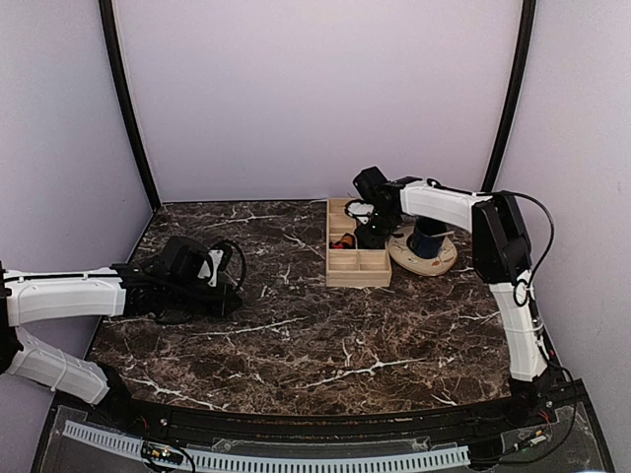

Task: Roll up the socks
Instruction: Place the sock in the storage box.

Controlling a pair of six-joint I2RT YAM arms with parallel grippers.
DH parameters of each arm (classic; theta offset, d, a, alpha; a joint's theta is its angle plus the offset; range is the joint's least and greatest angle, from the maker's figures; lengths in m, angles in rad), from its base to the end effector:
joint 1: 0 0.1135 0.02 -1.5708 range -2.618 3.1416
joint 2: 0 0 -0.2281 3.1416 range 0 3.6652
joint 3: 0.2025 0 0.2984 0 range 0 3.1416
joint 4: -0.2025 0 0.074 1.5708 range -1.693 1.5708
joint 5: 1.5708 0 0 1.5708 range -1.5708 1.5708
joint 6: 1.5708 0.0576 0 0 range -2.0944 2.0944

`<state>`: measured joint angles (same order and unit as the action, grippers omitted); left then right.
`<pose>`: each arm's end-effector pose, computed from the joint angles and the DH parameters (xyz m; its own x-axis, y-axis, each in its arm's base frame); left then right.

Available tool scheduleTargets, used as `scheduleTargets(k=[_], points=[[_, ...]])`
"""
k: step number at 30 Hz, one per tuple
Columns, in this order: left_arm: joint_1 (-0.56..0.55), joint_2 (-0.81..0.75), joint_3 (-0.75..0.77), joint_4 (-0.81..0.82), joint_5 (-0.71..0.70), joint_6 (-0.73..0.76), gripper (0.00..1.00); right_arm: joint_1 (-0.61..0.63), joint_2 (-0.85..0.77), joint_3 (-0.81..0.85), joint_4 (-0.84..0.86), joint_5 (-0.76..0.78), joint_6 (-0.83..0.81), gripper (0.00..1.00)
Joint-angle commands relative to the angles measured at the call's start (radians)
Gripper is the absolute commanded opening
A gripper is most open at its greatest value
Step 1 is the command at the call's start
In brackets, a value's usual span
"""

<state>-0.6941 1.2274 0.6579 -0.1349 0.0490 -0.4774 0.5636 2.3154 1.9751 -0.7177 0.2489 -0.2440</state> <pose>0.2457 -0.2081 0.1360 -0.7488 0.0262 -0.6622 0.3643 0.8510 -0.3783 0.4589 0.2732 0.1271 -0.6144 -0.6652 -0.4242 -0.5812 0.7452 -0.3268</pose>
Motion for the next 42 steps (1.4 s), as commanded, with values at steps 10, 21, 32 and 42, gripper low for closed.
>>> scheduleTargets(k=[10, 21, 32, 42], points=[[0.002, 0.017, 0.025, 0.038, 0.04, 0.011, 0.05, -0.065, 0.078, 0.088, -0.163, -0.224, 0.144, 0.0], [0.002, 0.022, 0.036, 0.047, 0.058, 0.017, 0.04, -0.093, 0.122, 0.146, -0.274, -0.313, 0.196, 0.0], [0.002, 0.03, 0.037, 0.057, 0.081, 0.019, 0.01, -0.108, 0.241, 0.307, -0.421, -0.309, 0.223, 0.0], [0.002, 0.052, 0.043, 0.061, 0.098, 0.016, 0.0, -0.108, 0.224, 0.268, -0.404, -0.244, 0.226, 0.28]])
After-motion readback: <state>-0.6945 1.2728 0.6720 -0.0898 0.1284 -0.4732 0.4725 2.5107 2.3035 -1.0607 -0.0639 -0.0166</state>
